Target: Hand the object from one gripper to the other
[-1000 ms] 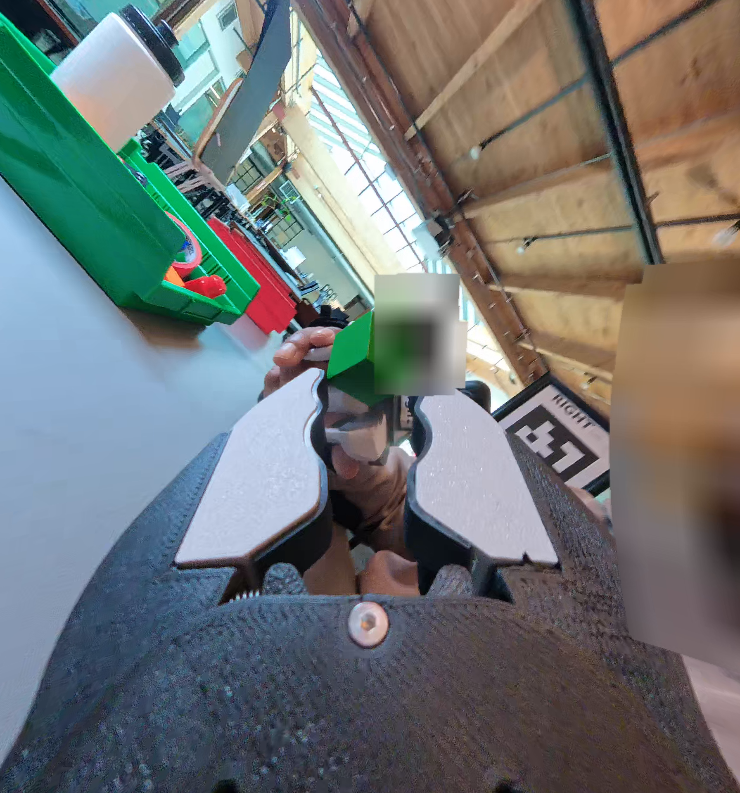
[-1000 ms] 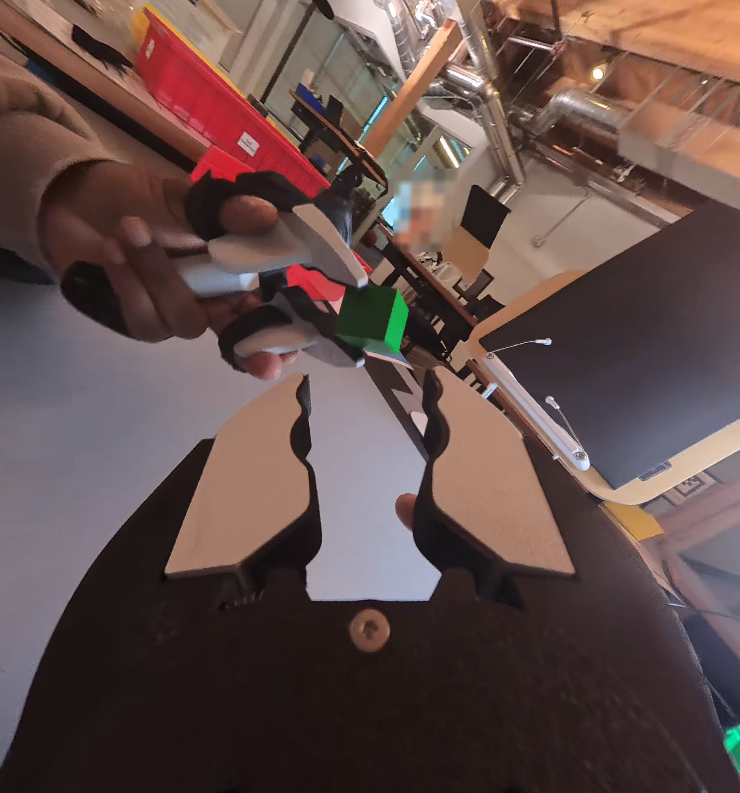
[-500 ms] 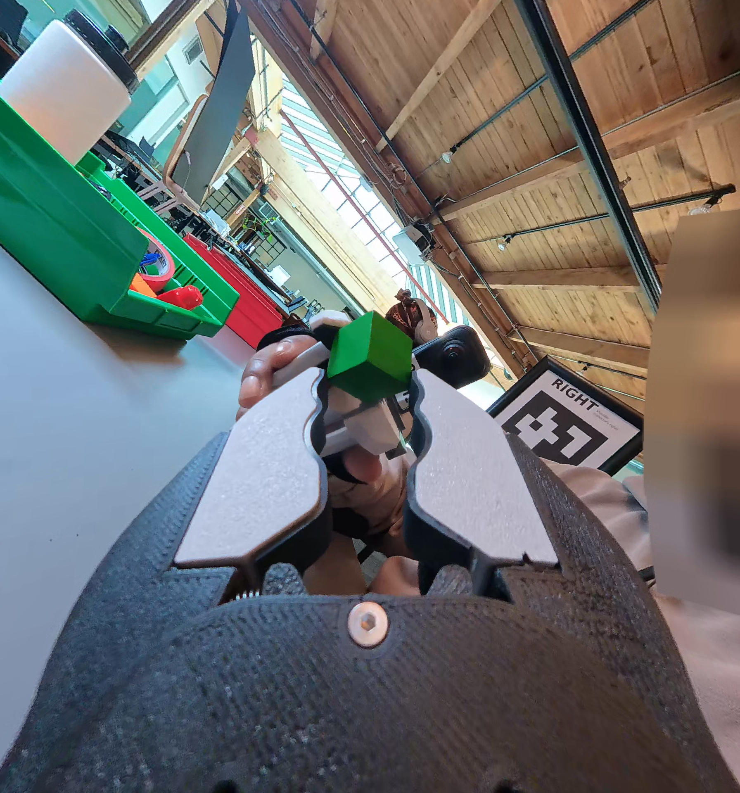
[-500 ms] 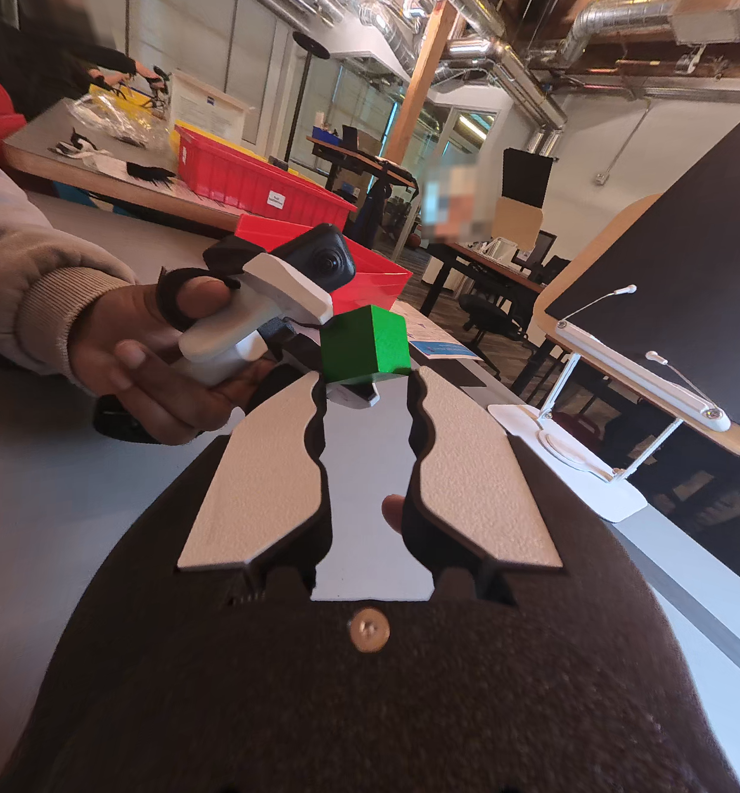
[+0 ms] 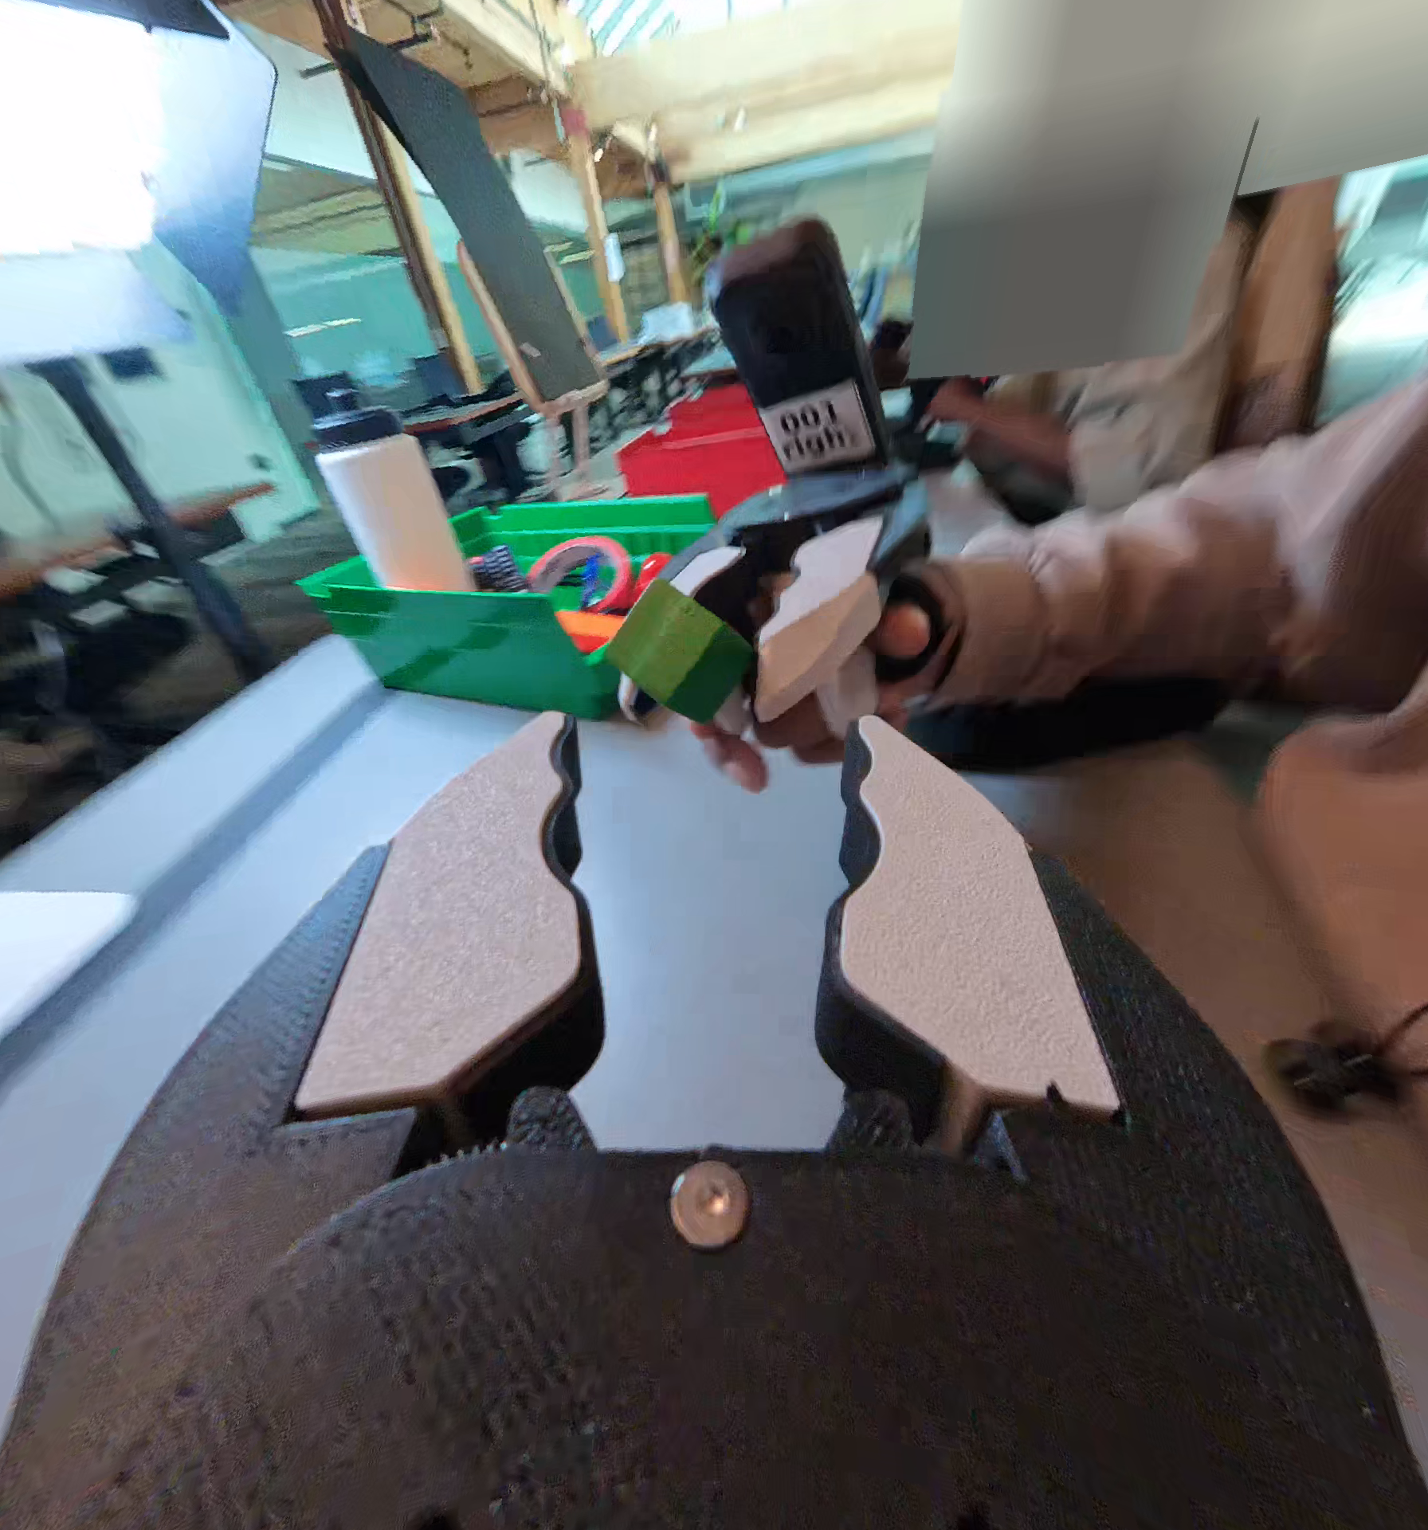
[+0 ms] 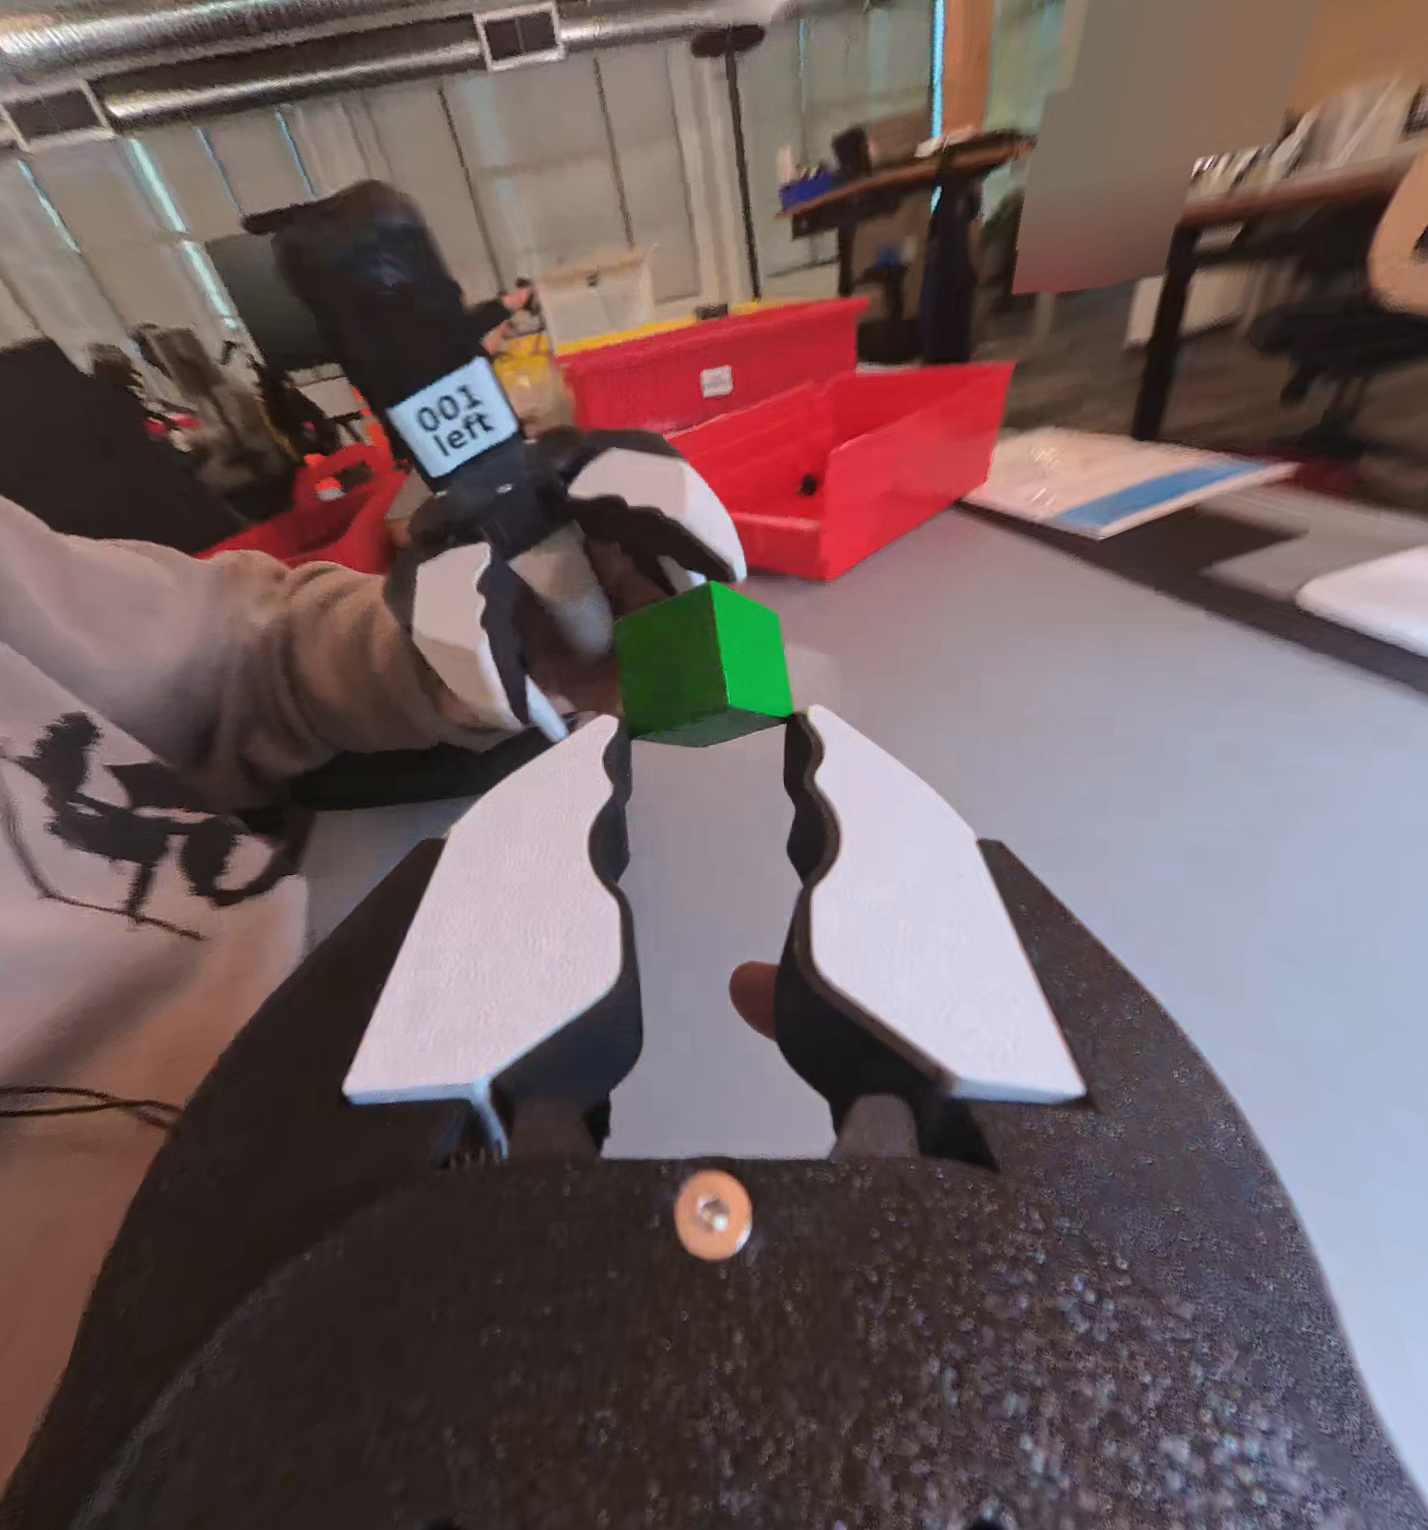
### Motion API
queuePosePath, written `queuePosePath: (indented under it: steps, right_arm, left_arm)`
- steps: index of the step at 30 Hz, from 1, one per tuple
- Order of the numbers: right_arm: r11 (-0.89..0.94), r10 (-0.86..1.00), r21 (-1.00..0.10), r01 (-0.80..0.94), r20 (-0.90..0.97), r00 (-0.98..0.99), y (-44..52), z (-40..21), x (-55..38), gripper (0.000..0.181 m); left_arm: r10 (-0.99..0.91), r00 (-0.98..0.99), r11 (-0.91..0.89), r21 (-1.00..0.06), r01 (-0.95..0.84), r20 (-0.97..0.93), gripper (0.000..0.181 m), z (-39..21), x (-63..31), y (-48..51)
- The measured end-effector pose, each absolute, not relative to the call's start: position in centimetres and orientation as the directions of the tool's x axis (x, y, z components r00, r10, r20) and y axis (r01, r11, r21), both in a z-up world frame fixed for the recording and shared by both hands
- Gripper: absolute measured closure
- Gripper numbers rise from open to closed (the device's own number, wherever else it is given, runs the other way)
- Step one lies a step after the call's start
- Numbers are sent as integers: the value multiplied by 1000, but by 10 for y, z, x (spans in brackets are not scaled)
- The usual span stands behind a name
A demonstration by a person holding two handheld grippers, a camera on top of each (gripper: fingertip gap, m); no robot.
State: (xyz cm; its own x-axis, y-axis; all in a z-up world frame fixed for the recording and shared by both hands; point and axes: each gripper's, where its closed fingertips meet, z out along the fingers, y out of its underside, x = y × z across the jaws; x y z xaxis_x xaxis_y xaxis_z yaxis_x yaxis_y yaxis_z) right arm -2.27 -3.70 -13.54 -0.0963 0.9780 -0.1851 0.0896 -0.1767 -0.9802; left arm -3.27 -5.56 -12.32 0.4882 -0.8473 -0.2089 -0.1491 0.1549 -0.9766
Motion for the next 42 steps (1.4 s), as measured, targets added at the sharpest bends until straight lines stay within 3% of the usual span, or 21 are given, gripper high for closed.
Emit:
queuePosePath:
  steps: [4, 8, 11, 18, 22, 26, 31, 35, 39, 42]
  right_arm:
    - [-463, 833, -863, 202, -501, -232, -51, -146, -26, 146]
    - [-658, 595, -695, 290, -716, -365, -69, -144, -25, 146]
    - [-681, 515, -647, 343, -756, -405, -77, -144, -23, 146]
    - [-647, 481, -619, 446, -785, -391, -91, -159, -23, 146]
    - [-629, 455, -596, 499, -803, -386, -97, -167, -22, 146]
    - [-632, 460, -605, 484, -796, -394, -96, -164, -22, 145]
    - [-550, 689, -778, 303, -628, -360, -71, -157, -26, 134]
    - [-199, 951, -963, 182, -235, -202, -47, -159, -25, 130]
    - [138, 990, -982, 128, 141, 9, -27, -147, -22, 133]
    - [133, 979, -985, 114, 149, 142, -17, -136, -22, 133]
  left_arm:
    - [-700, 480, 345, -839, -421, -529, 120, -143, -27, -53]
    - [-586, 436, 463, -724, -512, -683, 122, -148, -21, -56]
    - [-560, 421, 488, -695, -528, -714, 123, -147, -20, -58]
    - [-645, 377, 475, -735, -484, -665, 126, -154, -13, -67]
    - [-686, 327, 459, -736, -498, -650, 137, -162, -10, -72]
    - [-701, 328, 437, -744, -505, -634, 138, -161, -10, -72]
    - [-732, 412, 341, -816, -467, -542, 138, -156, -18, -61]
    - [-751, 502, 226, -882, -414, -428, 138, -155, -33, -44]
    - [-676, 586, 133, -856, -499, -447, 138, -168, -55, -19]
    - [-575, 591, 97, -765, -637, -565, 138, -183, -69, -4]
